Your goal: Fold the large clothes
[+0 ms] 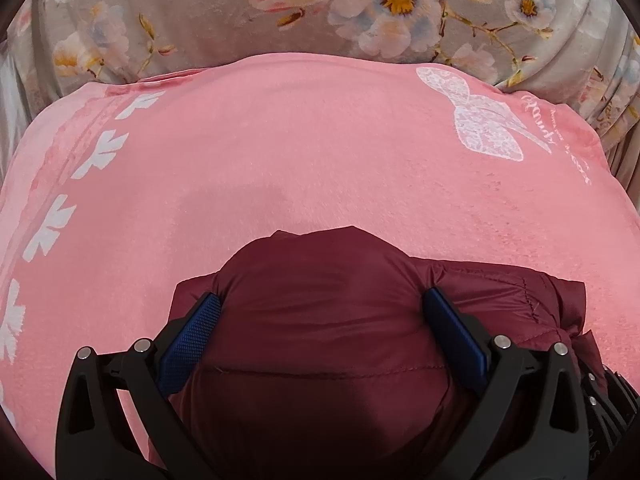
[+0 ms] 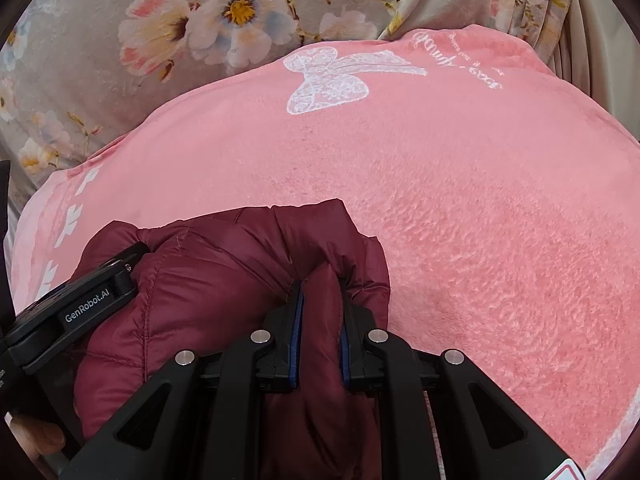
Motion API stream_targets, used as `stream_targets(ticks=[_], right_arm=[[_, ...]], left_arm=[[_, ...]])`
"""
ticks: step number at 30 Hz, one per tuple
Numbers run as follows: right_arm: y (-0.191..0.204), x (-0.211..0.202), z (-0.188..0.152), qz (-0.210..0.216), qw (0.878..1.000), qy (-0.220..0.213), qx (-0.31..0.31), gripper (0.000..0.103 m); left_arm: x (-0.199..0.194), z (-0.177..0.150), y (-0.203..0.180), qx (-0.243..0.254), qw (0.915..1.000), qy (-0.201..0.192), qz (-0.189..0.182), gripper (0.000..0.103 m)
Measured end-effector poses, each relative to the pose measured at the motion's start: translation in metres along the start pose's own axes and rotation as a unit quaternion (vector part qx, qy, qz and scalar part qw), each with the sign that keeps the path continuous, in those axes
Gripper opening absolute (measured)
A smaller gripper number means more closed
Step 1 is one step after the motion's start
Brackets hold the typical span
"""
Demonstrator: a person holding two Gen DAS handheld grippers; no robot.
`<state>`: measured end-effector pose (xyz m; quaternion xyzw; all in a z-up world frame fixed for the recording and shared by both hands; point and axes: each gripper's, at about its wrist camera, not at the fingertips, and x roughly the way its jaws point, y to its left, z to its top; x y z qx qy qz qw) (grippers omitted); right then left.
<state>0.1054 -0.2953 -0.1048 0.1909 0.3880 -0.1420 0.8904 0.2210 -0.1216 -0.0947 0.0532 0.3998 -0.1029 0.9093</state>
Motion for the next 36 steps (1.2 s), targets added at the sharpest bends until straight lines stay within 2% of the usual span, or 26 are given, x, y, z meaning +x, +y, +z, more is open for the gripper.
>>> stream_targets(ticks=[3,8,10,12,15,19,22,25,26,30,36], right_arm=[[-0.003,0.000,0.001,0.011,1.000,0.002,0.007,0.012],[-0.031,-0.013,0.011,0.071,0.995,0.030,0.067,0.015],[-0.045,-0.039,0.010,0.075,0.993,0.023,0.093,0.031],[-0.048,-0.056,0.007,0.083,0.993,0.025,0.080,0.031],[-0.042,-0.069,-0.010,0.115,0.990,0.057,0.059,0.033],[-0.038,-0.075,-0.030,0.133,0.987,0.080,0.048,0.034],[-0.050,-0.086,-0.037,0.150,0.983,0.080,0.070,0.034],[-0.055,-0.090,-0.046,0.155,0.981,0.098,0.064,0.036],[-0.054,-0.088,-0.050,0.155,0.980,0.108,0.058,0.036],[-0.043,-0.089,-0.058,0.140,0.984,0.105,0.031,0.019],[-0.031,-0.080,-0.061,0.111,0.988,0.109,0.006,0.017]], left_arm=[[0.001,0.000,0.001,0.002,1.0000,0.001,0.001,0.098],[-0.003,0.001,0.003,0.004,0.9999,0.010,-0.011,0.098],[-0.013,0.000,0.008,0.006,0.9996,0.019,-0.018,0.098],[-0.032,-0.004,0.014,-0.007,0.9991,0.026,-0.033,0.098],[-0.061,-0.012,0.013,-0.014,0.9968,0.032,-0.072,0.098],[-0.088,-0.031,-0.008,0.031,0.9968,0.027,-0.068,0.098],[-0.096,-0.046,-0.010,0.032,0.9955,0.036,-0.082,0.098],[-0.094,-0.062,-0.008,0.043,0.9959,0.040,-0.068,0.098],[-0.093,-0.066,-0.007,0.045,0.9962,0.037,-0.065,0.098],[-0.091,-0.073,-0.009,0.054,0.9964,0.031,-0.058,0.098],[-0.086,-0.079,-0.012,0.067,0.9962,0.020,-0.052,0.098]])
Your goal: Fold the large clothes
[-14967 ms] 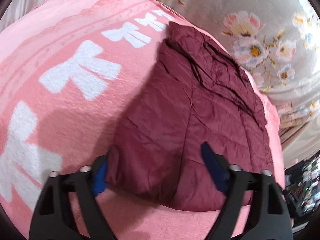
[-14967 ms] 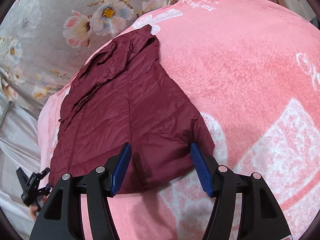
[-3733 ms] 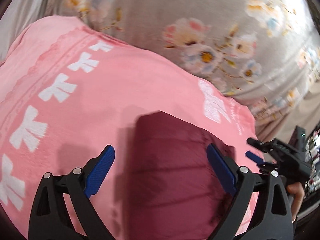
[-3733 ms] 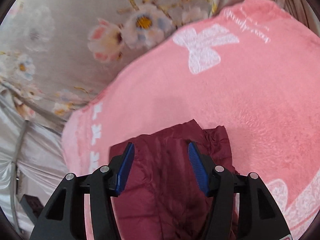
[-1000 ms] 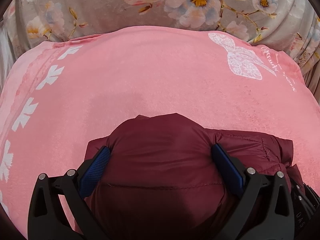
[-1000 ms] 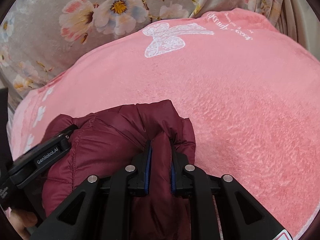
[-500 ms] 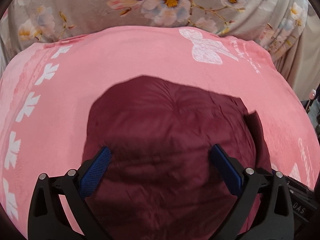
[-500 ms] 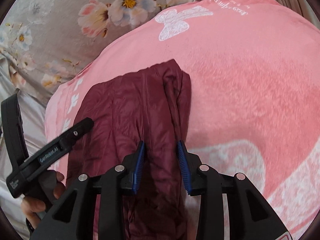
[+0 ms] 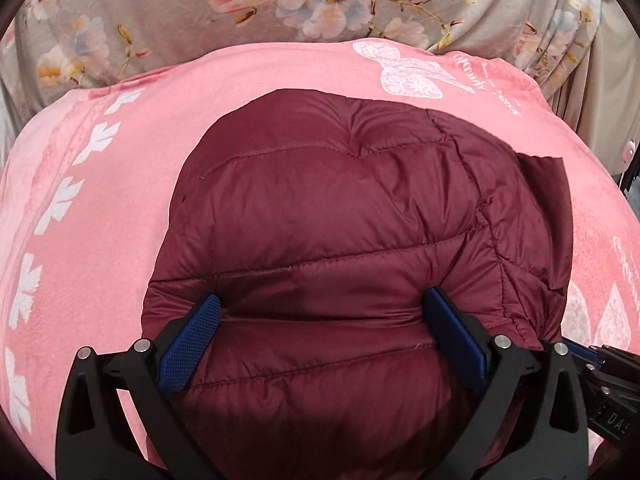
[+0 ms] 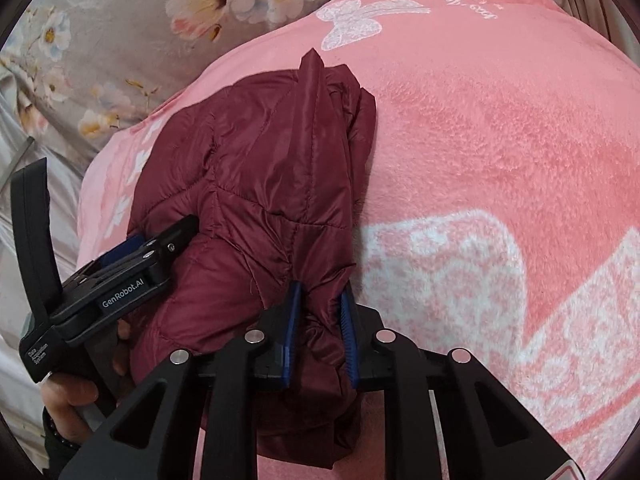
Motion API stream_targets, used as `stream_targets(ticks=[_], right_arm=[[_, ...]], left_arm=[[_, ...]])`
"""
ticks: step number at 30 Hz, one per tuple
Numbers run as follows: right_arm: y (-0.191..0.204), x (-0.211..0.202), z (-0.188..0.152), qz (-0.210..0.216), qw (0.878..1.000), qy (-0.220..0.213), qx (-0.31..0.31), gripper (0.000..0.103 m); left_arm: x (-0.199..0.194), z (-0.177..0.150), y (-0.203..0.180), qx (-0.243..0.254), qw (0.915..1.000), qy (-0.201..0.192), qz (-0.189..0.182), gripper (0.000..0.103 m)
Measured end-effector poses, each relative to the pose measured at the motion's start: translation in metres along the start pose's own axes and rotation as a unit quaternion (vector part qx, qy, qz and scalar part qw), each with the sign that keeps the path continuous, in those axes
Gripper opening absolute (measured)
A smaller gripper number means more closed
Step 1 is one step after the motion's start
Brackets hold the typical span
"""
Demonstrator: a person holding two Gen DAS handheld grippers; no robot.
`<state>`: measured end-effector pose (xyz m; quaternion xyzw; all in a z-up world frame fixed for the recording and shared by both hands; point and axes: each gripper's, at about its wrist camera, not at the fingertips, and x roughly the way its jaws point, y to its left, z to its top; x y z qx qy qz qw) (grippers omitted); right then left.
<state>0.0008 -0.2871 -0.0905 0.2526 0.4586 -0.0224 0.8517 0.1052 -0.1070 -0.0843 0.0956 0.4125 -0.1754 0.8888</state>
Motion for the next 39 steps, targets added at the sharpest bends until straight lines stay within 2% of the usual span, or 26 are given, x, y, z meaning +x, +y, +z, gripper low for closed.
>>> stream_targets(ticks=[5,9,12,13,15,21,26,28,31,32,39], right_arm=[[-0.006,0.005,-0.004,0.006,1.000,-0.001,0.004,0.015],[-0.012,0.006,-0.003,0.027,0.999,0.003,0.018,0.016],[-0.018,0.000,0.000,0.031,0.998,0.011,0.049,0.027],[-0.017,-0.001,0.001,0.026,0.998,0.014,0.052,0.032],[-0.013,-0.005,0.005,0.010,0.999,0.014,0.043,0.037],[-0.012,0.003,0.009,0.021,0.998,0.031,0.044,0.040],[-0.024,0.007,0.007,0.056,0.995,0.041,0.070,0.043],[-0.028,0.008,0.007,0.068,0.994,0.043,0.080,0.045],[-0.028,0.009,0.006,0.077,0.992,0.046,0.085,0.048],[-0.027,0.010,0.007,0.079,0.992,0.046,0.084,0.048],[-0.024,0.022,0.011,0.122,0.986,0.058,0.101,0.049]], left_arm=[[0.001,-0.005,-0.004,0.011,0.9997,-0.017,0.012,0.098],[0.002,-0.005,-0.004,0.013,0.9996,-0.022,0.016,0.098],[0.001,-0.004,-0.003,0.011,0.9997,-0.019,0.012,0.098],[0.000,-0.003,-0.001,0.009,0.9998,-0.013,0.008,0.098],[-0.006,0.000,0.003,-0.003,1.0000,0.005,0.000,0.098],[-0.030,0.004,0.031,-0.060,0.9973,0.027,-0.031,0.098],[-0.024,0.001,0.084,-0.153,0.9848,0.053,-0.062,0.098],[-0.012,-0.005,0.105,-0.195,0.9752,0.074,-0.074,0.098],[0.007,-0.020,0.127,-0.261,0.9522,0.103,-0.120,0.098],[0.007,-0.022,0.130,-0.270,0.9494,0.098,-0.127,0.098],[0.011,-0.018,0.118,-0.229,0.9608,0.093,-0.125,0.098]])
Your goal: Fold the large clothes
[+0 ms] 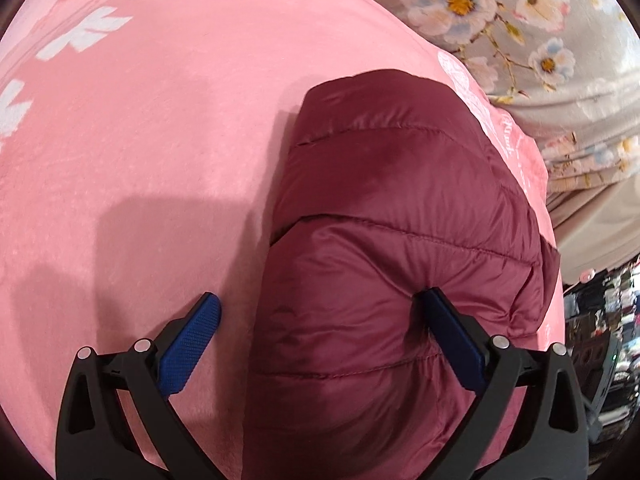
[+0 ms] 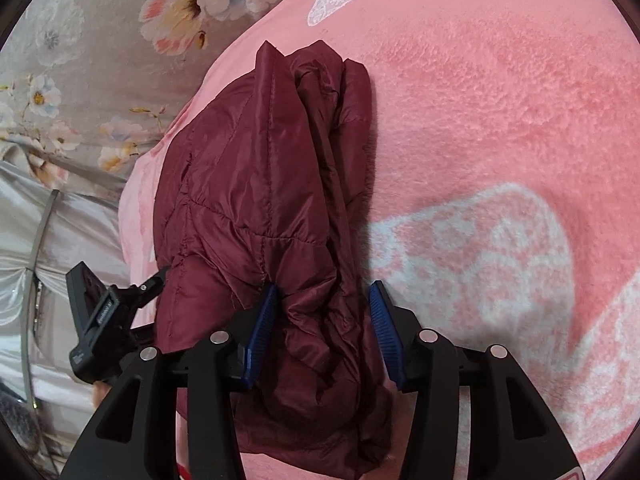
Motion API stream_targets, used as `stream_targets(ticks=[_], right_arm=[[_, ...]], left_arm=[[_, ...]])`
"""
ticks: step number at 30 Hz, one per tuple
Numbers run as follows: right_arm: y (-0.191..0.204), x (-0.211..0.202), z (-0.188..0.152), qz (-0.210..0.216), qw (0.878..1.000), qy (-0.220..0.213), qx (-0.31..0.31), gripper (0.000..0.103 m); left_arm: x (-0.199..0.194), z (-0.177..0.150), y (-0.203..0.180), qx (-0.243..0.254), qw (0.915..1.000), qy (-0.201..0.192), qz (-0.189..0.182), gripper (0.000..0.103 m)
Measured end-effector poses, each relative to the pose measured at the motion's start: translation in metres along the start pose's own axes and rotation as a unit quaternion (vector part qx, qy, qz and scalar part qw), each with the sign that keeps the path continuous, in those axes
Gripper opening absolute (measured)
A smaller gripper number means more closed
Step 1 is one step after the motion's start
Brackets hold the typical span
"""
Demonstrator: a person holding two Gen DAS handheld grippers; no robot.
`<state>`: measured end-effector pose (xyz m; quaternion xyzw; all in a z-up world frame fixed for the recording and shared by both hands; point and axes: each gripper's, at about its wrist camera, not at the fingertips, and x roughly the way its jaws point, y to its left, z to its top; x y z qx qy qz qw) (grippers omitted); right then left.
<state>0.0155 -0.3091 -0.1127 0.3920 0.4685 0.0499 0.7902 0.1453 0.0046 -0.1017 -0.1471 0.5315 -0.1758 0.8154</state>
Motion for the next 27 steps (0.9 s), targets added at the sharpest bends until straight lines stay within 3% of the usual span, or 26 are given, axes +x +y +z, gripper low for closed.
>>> stream_targets(ticks=[3,7,9,10,11,14,17,23,27], right_arm=[[-0.002,0.003,0.000,0.014,1.000,-0.006,0.003,0.045],[-0.004,0.006,-0.003,0.028,0.999,-0.010,0.016,0.028],[0.004,0.001,-0.007,0.009,1.000,-0.024,-0.001,0.019],[0.009,-0.002,-0.009,-0.002,0.999,-0.031,-0.012,0.017],[0.019,-0.007,-0.012,-0.021,0.998,-0.041,-0.032,0.015],[0.042,-0.021,-0.020,-0.053,0.994,-0.069,-0.068,0.013],[0.059,-0.046,-0.028,-0.063,0.988,-0.102,-0.092,0.012],[0.083,-0.095,-0.041,-0.061,0.978,-0.157,-0.125,0.012],[0.102,-0.129,-0.049,-0.056,0.965,-0.206,-0.152,0.012]], left_arm=[[0.003,0.000,-0.004,0.022,0.9997,-0.004,0.009,0.098],[0.004,0.000,-0.007,0.037,0.9991,-0.010,0.017,0.098],[0.002,-0.001,-0.008,0.038,0.9991,-0.011,0.013,0.091],[-0.001,-0.002,-0.010,0.038,0.9992,-0.008,-0.001,0.077],[-0.003,-0.003,-0.012,0.038,0.9992,-0.006,-0.003,0.071],[-0.019,-0.006,-0.027,0.063,0.9978,-0.017,0.010,0.055],[-0.037,-0.009,-0.037,0.074,0.9969,-0.025,-0.013,0.042],[-0.092,-0.021,-0.079,0.134,0.9872,-0.065,-0.056,0.034],[-0.132,-0.027,-0.111,0.176,0.9750,-0.114,-0.073,0.033]])
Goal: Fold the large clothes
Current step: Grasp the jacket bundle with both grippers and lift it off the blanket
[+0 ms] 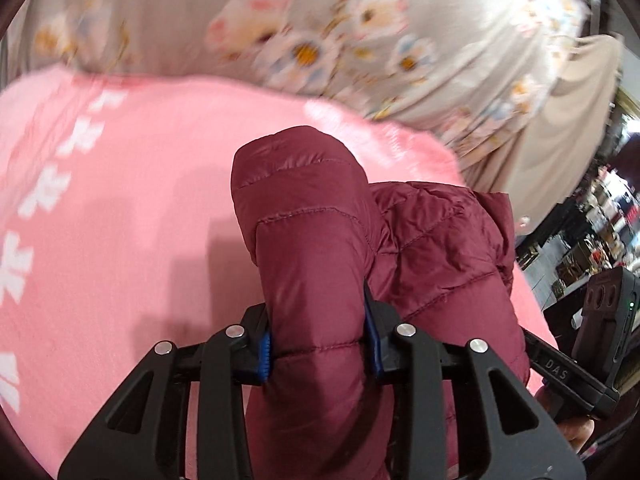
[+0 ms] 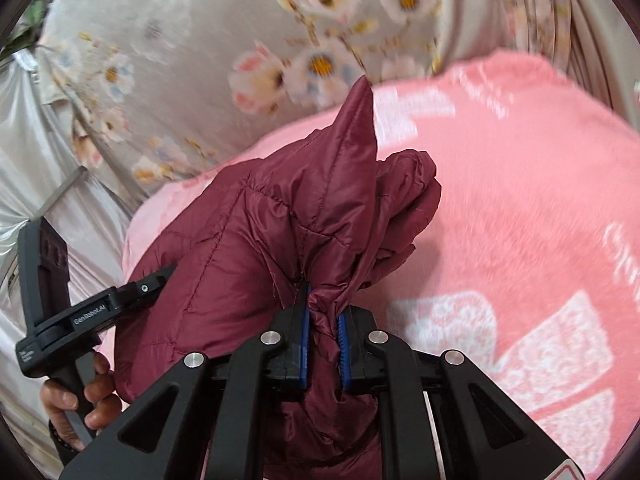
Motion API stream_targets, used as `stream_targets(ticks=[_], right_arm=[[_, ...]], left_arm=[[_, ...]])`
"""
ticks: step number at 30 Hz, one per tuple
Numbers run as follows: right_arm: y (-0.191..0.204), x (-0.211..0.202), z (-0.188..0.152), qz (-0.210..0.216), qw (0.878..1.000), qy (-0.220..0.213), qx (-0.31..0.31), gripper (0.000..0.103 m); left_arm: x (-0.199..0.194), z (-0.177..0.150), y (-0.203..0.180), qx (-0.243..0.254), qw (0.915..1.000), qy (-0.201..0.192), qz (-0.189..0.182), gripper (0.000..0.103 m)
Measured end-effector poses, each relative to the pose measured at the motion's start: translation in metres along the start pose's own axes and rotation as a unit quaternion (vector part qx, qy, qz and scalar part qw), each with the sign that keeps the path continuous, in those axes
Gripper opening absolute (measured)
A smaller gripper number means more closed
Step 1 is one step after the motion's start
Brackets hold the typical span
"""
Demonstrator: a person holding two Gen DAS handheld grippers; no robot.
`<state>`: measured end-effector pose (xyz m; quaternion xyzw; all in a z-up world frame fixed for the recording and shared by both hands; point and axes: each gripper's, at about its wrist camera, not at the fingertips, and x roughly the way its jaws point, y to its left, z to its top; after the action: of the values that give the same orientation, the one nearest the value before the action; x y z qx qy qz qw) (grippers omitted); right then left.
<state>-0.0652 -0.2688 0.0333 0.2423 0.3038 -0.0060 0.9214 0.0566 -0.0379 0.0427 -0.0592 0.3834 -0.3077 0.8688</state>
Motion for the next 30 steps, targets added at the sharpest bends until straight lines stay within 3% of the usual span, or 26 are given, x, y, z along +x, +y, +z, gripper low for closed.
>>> stream_targets(ticks=[6,10,16,22,30], right_arm=[[0.031,-0.057,0.030,0.015,0.993,-0.106,-0.050,0.012],[0.056,-0.094,0.057,0.027,0.979,-0.182,-0.092,0.012],[0.094,-0.128,0.092,0.053,0.955,-0.258,-0.136,0.012],[0.133,-0.143,0.115,0.079,0.932,-0.306,-0.178,0.012],[0.179,-0.127,0.134,0.109,0.915,-0.329,-0.204,0.012]], left_arm=[[-0.054,0.035,-0.042,0.056,0.9937,-0.094,-0.025,0.032],[-0.097,0.061,-0.065,0.093,0.9810,-0.166,-0.036,0.032],[-0.151,0.086,-0.083,0.135,0.9567,-0.255,-0.037,0.033],[-0.195,0.102,-0.074,0.153,0.9314,-0.329,-0.027,0.033],[-0.218,0.118,-0.044,0.155,0.9110,-0.382,-0.009,0.033]])
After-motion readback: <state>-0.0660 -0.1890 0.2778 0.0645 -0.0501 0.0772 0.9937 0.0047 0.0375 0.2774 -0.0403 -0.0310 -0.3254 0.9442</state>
